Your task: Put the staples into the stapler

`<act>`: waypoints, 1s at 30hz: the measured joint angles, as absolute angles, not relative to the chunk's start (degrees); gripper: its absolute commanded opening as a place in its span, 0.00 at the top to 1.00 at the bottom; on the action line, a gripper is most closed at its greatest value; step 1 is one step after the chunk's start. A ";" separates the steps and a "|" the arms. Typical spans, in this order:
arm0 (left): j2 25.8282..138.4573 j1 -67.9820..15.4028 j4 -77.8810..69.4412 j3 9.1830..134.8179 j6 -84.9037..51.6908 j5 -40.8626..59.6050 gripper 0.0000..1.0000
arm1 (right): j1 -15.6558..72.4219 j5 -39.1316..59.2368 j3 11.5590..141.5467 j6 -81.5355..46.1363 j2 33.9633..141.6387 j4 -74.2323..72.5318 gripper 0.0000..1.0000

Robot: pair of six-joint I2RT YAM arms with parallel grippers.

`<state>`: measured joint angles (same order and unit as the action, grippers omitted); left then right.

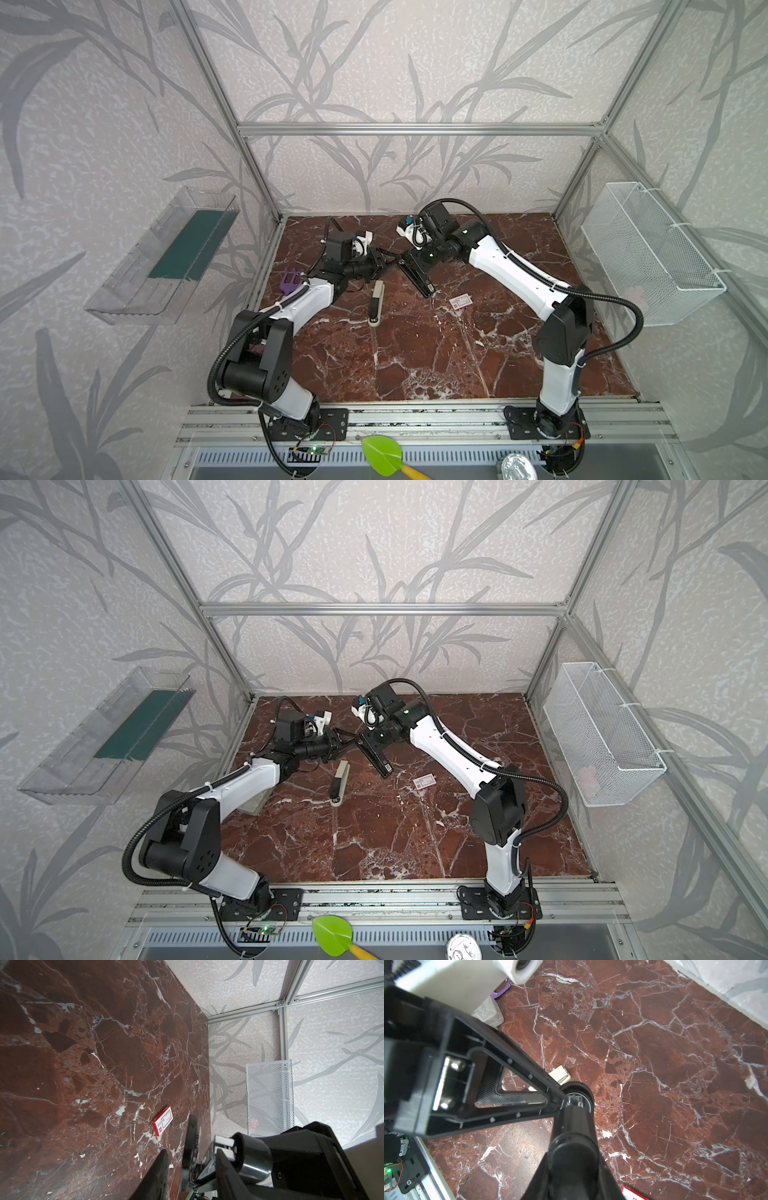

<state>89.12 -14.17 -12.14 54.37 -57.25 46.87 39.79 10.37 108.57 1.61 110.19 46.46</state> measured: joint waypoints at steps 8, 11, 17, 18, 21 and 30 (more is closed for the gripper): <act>89.84 -15.29 -13.80 54.41 -57.69 47.64 0.84 | 40.25 11.07 108.57 1.63 109.27 46.11 1.00; 90.13 -15.49 -14.61 54.41 -57.32 48.07 1.00 | 40.27 11.00 108.57 1.61 109.14 46.09 1.00; 90.74 -15.44 -17.43 54.46 -56.99 50.19 1.00 | 39.66 10.85 107.20 1.32 107.57 45.15 1.00; 90.87 -15.44 -17.82 54.46 -56.99 50.43 1.00 | 39.64 10.76 106.72 1.28 107.20 44.77 1.00; 91.15 -15.29 -18.63 54.46 -57.04 50.81 1.00 | 39.57 10.46 104.18 0.93 105.67 42.70 1.00; 89.32 -14.41 -22.68 54.26 -57.58 54.78 1.00 | 38.04 12.75 87.92 -1.58 93.65 26.17 1.00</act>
